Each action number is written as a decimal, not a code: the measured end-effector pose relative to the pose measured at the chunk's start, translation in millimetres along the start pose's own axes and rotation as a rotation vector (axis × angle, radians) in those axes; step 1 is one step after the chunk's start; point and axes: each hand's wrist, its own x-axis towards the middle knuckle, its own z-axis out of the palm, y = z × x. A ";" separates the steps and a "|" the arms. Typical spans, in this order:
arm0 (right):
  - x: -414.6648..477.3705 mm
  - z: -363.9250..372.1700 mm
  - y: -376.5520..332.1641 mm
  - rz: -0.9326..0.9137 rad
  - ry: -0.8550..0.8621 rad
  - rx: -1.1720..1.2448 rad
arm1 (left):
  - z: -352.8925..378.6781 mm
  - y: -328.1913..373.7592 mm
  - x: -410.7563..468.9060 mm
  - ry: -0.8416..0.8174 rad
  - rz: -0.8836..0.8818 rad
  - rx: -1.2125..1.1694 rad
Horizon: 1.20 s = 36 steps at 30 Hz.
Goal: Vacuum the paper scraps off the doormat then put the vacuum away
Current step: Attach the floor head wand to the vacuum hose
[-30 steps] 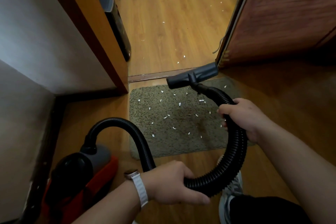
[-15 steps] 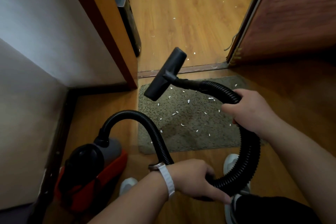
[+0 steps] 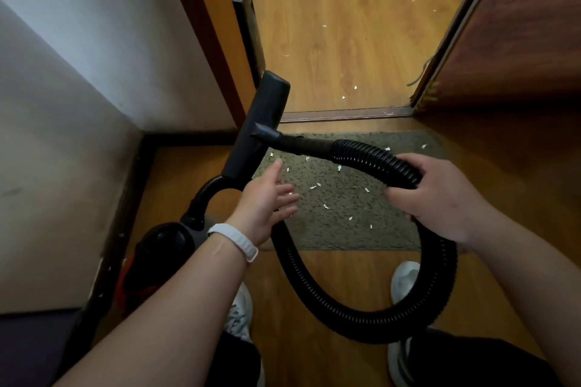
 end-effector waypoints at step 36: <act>18.5 0.2 32.3 0.234 -0.242 -0.073 | -37.8 3.9 23.6 0.452 0.737 1.176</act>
